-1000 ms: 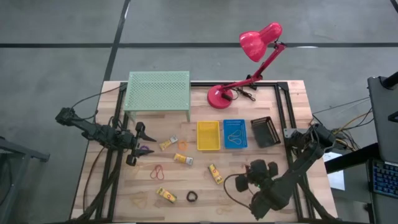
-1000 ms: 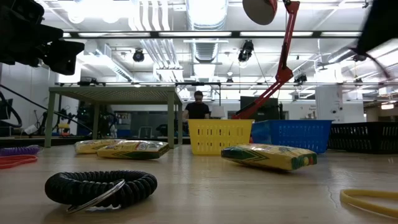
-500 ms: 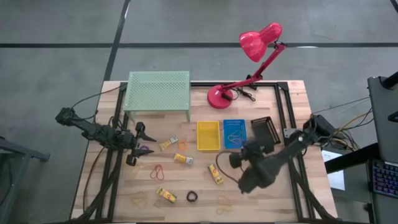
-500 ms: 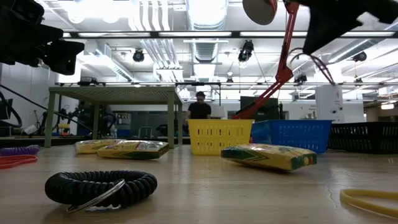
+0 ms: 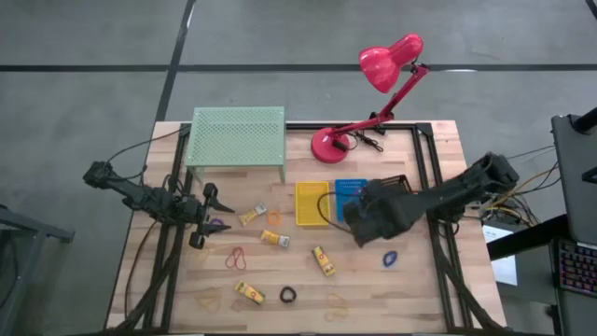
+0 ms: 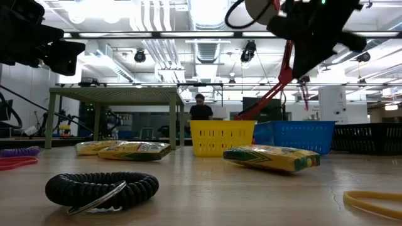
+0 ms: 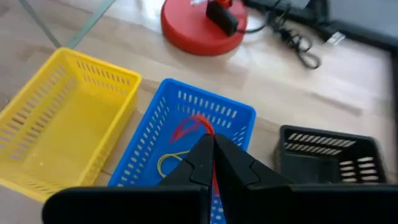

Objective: Pick & Place Office Desk Supplies
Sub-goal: Put the right red rubber band into the blue basket

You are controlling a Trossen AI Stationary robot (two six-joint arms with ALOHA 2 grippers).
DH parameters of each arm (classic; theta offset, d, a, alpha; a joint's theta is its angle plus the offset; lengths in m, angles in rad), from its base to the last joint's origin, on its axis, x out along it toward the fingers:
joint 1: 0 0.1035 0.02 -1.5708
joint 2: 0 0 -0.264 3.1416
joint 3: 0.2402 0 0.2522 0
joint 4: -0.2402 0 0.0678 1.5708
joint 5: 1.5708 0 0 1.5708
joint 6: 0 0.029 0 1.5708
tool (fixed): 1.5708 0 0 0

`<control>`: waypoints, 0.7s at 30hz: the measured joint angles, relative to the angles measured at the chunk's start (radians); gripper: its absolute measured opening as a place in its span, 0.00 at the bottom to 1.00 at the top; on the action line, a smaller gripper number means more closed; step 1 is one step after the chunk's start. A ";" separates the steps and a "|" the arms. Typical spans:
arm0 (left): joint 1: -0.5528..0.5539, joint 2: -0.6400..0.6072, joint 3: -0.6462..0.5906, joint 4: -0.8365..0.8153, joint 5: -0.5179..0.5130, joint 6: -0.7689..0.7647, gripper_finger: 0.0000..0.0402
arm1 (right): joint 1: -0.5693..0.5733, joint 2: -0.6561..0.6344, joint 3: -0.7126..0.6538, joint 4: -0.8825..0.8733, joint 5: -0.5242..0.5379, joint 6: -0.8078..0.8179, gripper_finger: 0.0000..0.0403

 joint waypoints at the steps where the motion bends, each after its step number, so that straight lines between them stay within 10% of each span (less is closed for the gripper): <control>1: 0.000 0.000 0.000 0.000 0.000 0.000 0.54 | -0.017 -0.017 -0.029 0.045 -0.017 -0.030 0.02; 21: 0.000 0.000 0.000 0.000 0.000 0.000 0.54 | -0.204 -0.099 -0.358 0.573 -0.313 -0.272 0.02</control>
